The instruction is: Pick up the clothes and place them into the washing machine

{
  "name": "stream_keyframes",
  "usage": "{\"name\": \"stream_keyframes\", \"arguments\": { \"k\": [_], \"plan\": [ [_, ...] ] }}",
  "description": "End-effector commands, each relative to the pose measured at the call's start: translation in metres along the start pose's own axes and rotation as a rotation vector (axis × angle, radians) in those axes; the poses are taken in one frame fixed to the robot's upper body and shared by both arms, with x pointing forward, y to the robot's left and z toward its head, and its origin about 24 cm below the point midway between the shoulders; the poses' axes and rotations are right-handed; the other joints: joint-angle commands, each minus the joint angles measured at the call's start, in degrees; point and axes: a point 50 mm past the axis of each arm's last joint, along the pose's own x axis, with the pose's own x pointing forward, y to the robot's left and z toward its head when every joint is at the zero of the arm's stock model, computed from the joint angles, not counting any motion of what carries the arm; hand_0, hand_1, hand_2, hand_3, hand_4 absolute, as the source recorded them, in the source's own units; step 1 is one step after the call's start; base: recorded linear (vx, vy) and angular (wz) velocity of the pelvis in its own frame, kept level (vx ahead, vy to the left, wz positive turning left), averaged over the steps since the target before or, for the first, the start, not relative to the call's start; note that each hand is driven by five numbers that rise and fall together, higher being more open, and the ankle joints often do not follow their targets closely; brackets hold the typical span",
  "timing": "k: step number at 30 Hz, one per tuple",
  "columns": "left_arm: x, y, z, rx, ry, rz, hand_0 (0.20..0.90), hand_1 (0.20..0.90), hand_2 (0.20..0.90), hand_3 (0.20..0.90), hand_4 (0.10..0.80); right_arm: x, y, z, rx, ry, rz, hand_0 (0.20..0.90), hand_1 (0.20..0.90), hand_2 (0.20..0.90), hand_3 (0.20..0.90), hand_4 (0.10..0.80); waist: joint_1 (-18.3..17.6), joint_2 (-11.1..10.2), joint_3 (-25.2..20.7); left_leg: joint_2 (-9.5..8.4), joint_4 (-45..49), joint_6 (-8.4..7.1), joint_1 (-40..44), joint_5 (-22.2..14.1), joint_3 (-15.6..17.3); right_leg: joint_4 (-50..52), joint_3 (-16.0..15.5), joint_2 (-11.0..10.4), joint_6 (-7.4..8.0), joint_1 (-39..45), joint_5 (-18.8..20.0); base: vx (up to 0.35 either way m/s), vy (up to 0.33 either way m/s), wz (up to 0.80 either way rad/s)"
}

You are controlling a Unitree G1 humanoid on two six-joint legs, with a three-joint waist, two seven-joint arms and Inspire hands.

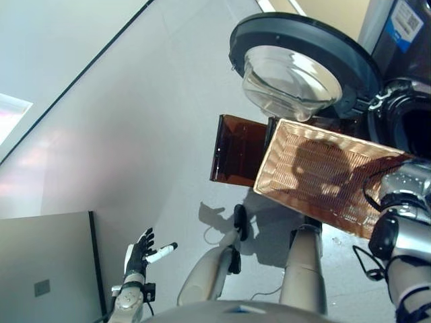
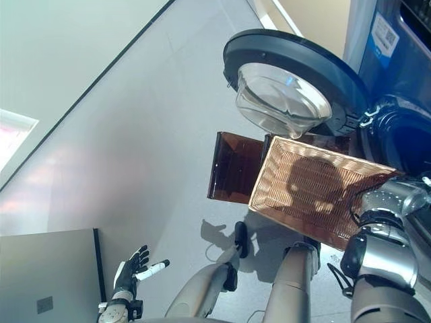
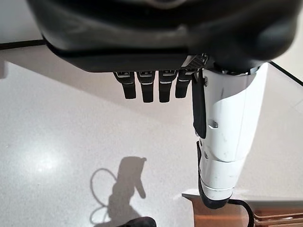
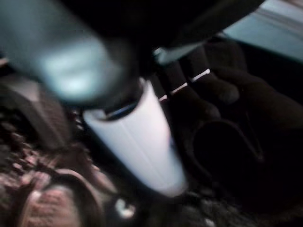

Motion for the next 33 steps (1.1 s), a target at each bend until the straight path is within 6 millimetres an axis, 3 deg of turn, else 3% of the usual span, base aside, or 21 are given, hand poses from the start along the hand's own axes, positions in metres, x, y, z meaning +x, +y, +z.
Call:
{"name": "stream_keyframes", "arguments": {
  "k": [1,8,12,16,19,33],
  "plan": [
    [0.002,0.052,-0.002,0.055,0.009,0.193,0.900,0.900,0.900,0.900,0.800,0.007,0.030,0.045,0.052,-0.228,0.071,0.200,0.200,0.200,0.200,0.300,1.91,-0.92,-5.80,-2.31,-2.68,0.75,-1.73,0.54,0.63,-13.22,0.43,1.10,-2.25,3.51,6.17,0.020,0.010,-0.04],
    [0.000,0.047,-0.006,0.066,0.013,0.170,0.900,0.900,0.900,0.900,0.800,0.013,0.040,0.074,0.062,-0.310,0.036,0.200,0.200,0.200,0.200,0.300,1.82,0.83,-6.38,-2.44,-2.94,0.74,-1.11,0.52,0.84,-13.29,0.78,0.92,-2.15,4.21,5.84,0.010,-0.001,-0.02],
    [-0.001,0.047,-0.007,0.071,0.017,0.165,0.900,0.900,0.900,0.900,0.800,0.015,0.060,0.101,0.066,-0.383,0.076,0.200,0.200,0.200,0.200,0.300,1.76,1.04,-6.99,-2.35,-3.01,0.67,-0.56,0.25,1.09,-13.69,0.78,0.76,-1.97,4.75,5.77,0.035,-0.009,-0.05],
    [-0.004,0.046,-0.012,0.062,0.035,0.171,0.900,0.900,0.900,0.900,0.800,0.003,0.090,0.123,0.135,-0.484,0.176,0.200,0.200,0.200,0.200,0.300,0.90,0.87,-7.17,-2.11,-2.94,0.62,-0.31,0.05,1.33,-13.81,0.79,0.98,-1.91,4.97,5.79,0.017,-0.007,-0.03],
    [-0.004,0.047,-0.012,0.064,0.037,0.176,0.900,0.900,0.900,0.900,0.800,0.002,0.094,0.133,0.134,-0.517,0.186,0.200,0.200,0.200,0.200,0.300,0.46,0.45,-7.27,-2.08,-2.90,0.60,-0.09,-0.11,1.30,-13.75,0.73,1.17,-1.91,5.06,5.77,0.006,-0.003,-0.01],
    [-0.001,0.051,-0.009,0.037,0.030,0.230,0.900,0.900,0.900,0.900,0.800,-0.003,0.070,0.096,0.097,-0.460,0.165,0.200,0.200,0.200,0.200,0.300,-0.67,-0.40,-7.06,-2.10,-2.84,0.97,-0.30,-0.55,2.03,-14.42,1.24,1.45,-2.00,4.54,6.35,0.004,-0.001,-0.03]
  ]
}}
